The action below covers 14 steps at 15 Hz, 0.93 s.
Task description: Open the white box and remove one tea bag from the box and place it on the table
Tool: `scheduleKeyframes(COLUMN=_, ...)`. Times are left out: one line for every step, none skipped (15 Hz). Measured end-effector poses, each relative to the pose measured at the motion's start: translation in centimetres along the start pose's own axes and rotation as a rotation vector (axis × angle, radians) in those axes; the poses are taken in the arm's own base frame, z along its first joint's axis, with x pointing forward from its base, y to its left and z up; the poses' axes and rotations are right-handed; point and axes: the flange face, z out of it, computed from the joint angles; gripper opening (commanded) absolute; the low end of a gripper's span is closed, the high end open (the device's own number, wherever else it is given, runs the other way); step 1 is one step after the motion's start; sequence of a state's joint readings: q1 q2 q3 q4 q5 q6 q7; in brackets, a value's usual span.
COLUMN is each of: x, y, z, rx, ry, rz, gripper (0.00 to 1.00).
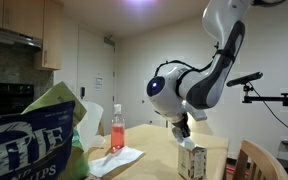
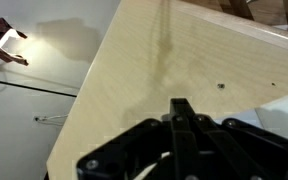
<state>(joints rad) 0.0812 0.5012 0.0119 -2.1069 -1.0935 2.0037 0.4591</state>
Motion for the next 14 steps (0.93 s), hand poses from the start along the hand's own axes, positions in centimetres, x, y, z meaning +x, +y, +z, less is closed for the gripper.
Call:
scheduleKeyframes(x=0.3, y=-0.2, z=0.0, rx=-0.004, ry=-0.004, rz=-0.003, gripper=0.00)
scheduleKeyframes(x=0.6, y=-0.3, z=0.0, rx=-0.008, ry=-0.006, rz=-0.005, gripper=0.00)
scheduleKeyframes(x=1.0, y=-0.5, z=0.1, rx=-0.009, ry=-0.008, rz=-0.007, gripper=0.00)
scheduleKeyframes(x=1.3, y=-0.6, z=0.3, rx=-0.010, ry=-0.010, rz=-0.007, gripper=0.00)
scheduleKeyframes(x=1.7, y=-0.8, z=0.5, rx=-0.011, ry=-0.013, rz=-0.008, gripper=0.00)
scheduleKeyframes(x=2.0, y=-0.9, z=0.7, rx=-0.012, ry=-0.016, rz=-0.010, gripper=0.00)
scheduleKeyframes(x=2.4, y=-1.1, z=0.9, rx=-0.013, ry=-0.020, rz=-0.012, gripper=0.00)
scheduleKeyframes(x=2.7, y=-1.3, z=1.1, rx=-0.013, ry=-0.023, rz=-0.014, gripper=0.00)
scheduleKeyframes(x=3.0, y=-1.5, z=1.3, rx=-0.014, ry=-0.026, rz=-0.016, gripper=0.00)
scheduleKeyframes(x=3.2, y=-1.7, z=1.5, rx=-0.015, ry=-0.029, rz=-0.017, gripper=0.00)
scheduleKeyframes(x=3.4, y=-1.5, z=1.5, rx=-0.020, ry=-0.034, rz=-0.016, gripper=0.00)
scheduleKeyframes(x=3.6, y=-1.5, z=1.5, rx=-0.023, ry=-0.038, rz=-0.014, gripper=0.00)
scheduleKeyframes(x=3.7, y=-1.4, z=1.6, rx=-0.026, ry=-0.042, rz=-0.013, gripper=0.00)
scheduleKeyframes(x=3.8, y=-1.4, z=1.6, rx=-0.028, ry=-0.045, rz=-0.012, gripper=0.00)
